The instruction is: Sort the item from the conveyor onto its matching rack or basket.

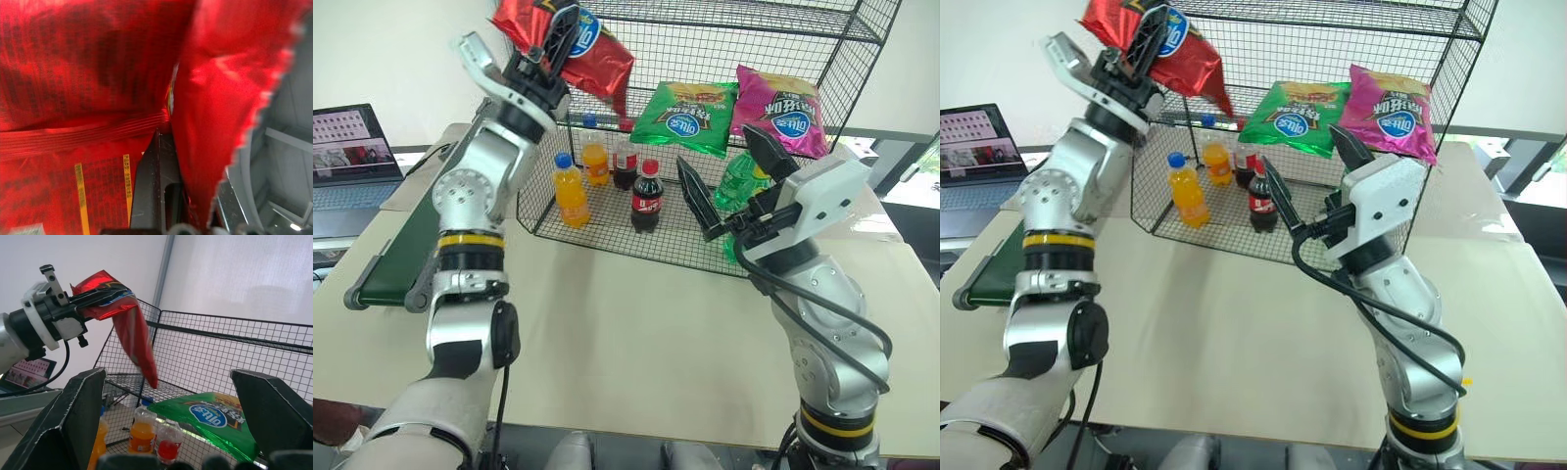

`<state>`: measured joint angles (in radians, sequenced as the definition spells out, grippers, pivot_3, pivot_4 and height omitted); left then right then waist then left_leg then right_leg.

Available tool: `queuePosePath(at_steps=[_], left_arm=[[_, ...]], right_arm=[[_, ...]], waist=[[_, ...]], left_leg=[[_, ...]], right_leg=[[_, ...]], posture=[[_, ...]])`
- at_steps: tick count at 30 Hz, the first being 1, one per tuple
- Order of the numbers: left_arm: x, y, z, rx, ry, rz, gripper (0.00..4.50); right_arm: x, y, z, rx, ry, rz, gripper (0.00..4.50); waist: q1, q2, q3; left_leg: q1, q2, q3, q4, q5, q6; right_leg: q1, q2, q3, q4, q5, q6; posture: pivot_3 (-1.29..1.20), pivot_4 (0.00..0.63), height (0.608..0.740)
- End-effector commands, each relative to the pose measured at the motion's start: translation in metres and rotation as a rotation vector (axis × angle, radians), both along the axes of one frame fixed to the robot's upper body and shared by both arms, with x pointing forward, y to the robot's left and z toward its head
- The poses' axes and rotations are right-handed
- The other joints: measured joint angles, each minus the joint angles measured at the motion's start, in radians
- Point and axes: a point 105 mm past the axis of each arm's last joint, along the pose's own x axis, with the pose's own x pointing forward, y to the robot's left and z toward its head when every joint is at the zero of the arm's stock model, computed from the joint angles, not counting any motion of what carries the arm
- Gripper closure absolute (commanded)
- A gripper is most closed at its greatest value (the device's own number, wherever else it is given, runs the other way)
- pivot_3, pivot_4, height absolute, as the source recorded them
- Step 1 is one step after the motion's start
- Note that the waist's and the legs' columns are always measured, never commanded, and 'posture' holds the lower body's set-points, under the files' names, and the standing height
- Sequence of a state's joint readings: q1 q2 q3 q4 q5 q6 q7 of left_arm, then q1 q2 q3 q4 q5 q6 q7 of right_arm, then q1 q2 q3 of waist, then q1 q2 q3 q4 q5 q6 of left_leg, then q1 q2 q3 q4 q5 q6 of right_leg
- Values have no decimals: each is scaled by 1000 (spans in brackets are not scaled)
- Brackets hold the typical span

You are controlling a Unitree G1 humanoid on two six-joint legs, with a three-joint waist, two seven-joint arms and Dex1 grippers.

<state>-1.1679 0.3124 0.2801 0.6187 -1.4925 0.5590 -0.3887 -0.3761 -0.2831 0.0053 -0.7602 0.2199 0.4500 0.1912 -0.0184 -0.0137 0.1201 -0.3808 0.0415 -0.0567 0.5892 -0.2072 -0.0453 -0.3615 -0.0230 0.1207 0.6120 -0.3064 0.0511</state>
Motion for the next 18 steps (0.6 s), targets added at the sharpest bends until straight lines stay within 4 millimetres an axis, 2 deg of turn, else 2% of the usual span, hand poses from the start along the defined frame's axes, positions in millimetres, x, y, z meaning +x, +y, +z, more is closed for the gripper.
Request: queuePosePath(at_steps=[1,3,6,11,18], left_arm=[[18,10,-14,-46,51,58,4459],[30,15,-35,-66,146,94,4459],[38,21,-50,-76,229,134,4459],[41,19,-58,-40,291,178,4459],[58,19,-62,-48,412,297,4459]], right_arm=[[-12,-2,11,10,-51,-17,0],[-12,-3,10,10,-47,-25,0],[-13,-4,10,10,-40,-30,0],[-9,-2,10,9,-24,-17,0],[-2,1,5,7,21,-24,0]], waist=[[-3,0,0],[-4,1,0],[-2,0,0],[5,0,0],[6,0,0]], left_leg=[[0,0,0,0,0,0],[0,0,0,0,0,0],[-3,0,0,0,0,1],[-5,0,0,1,1,1],[-4,0,-1,1,2,1]], right_leg=[[0,0,0,0,0,0],[0,0,0,1,0,0],[-2,0,0,1,0,1],[-4,0,0,1,2,2],[-3,-1,0,2,3,2]], posture=[[0,150,738],[0,150,738],[0,150,738],[0,150,738],[0,150,738]])
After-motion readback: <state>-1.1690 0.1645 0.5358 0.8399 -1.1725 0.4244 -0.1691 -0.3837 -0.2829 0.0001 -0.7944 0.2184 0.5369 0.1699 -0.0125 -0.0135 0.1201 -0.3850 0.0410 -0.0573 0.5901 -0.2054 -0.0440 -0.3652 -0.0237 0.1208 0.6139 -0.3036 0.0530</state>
